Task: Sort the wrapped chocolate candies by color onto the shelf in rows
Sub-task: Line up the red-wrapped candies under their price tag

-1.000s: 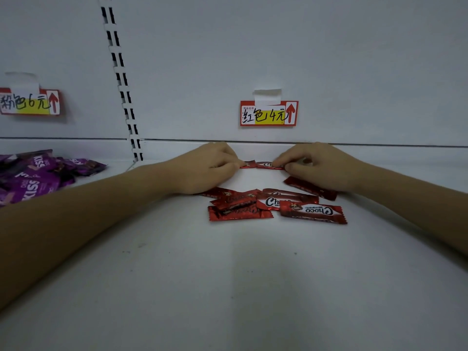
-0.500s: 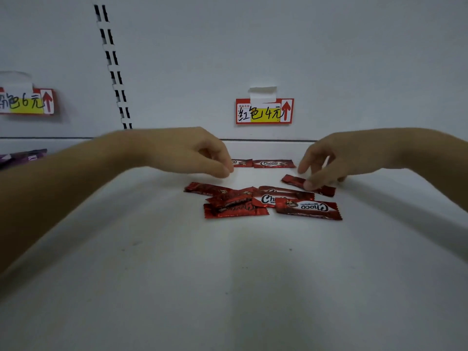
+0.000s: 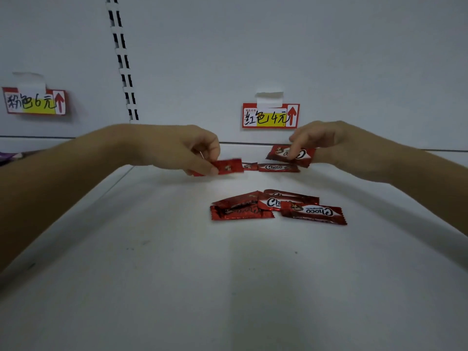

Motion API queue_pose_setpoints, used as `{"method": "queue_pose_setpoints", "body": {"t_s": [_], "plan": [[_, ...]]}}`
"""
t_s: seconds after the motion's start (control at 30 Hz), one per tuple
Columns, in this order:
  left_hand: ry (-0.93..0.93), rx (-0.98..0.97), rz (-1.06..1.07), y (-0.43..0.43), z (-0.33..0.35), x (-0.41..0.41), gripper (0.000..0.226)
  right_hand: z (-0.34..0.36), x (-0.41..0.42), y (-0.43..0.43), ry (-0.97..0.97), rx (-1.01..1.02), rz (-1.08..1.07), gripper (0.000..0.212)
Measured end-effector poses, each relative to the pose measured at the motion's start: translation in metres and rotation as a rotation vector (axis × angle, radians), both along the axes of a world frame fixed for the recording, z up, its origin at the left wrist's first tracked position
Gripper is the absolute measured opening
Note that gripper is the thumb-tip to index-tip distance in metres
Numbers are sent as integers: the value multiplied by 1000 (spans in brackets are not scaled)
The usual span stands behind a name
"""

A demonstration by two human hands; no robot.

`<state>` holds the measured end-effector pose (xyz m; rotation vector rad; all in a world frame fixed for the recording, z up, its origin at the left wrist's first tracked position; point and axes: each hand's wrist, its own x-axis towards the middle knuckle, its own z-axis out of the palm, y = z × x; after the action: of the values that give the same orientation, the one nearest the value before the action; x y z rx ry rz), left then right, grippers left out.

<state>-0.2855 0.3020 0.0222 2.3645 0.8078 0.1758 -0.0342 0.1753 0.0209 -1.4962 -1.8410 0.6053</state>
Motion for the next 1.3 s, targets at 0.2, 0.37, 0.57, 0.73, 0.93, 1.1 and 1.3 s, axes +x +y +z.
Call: {"method": "queue_pose_setpoints", "body": {"t_s": [0.2, 0.37, 0.57, 0.73, 0.93, 1.1, 1.3], "plan": [[-127, 1, 62, -11, -2, 6, 15, -1, -5, 5, 195, -57, -3, 54], [-195, 62, 14, -14, -10, 11, 7, -1, -3, 3, 138, 9, -38, 19], [-254, 47, 38, -12, -16, 14, 23, -5, -4, 4, 292, -67, -96, 61], [-235, 88, 22, -13, -18, 16, 18, -10, -2, 8, 148, -102, -182, 13], [28, 535, -116, -11, -23, 14, 16, -16, 3, 11, -305, -27, -186, 14], [9, 557, -156, -8, -30, 18, 20, -14, 5, 8, -421, -55, -81, 14], [-77, 583, -134, -8, -36, 21, 23, -27, 3, 16, -503, 70, -153, 15]]}}
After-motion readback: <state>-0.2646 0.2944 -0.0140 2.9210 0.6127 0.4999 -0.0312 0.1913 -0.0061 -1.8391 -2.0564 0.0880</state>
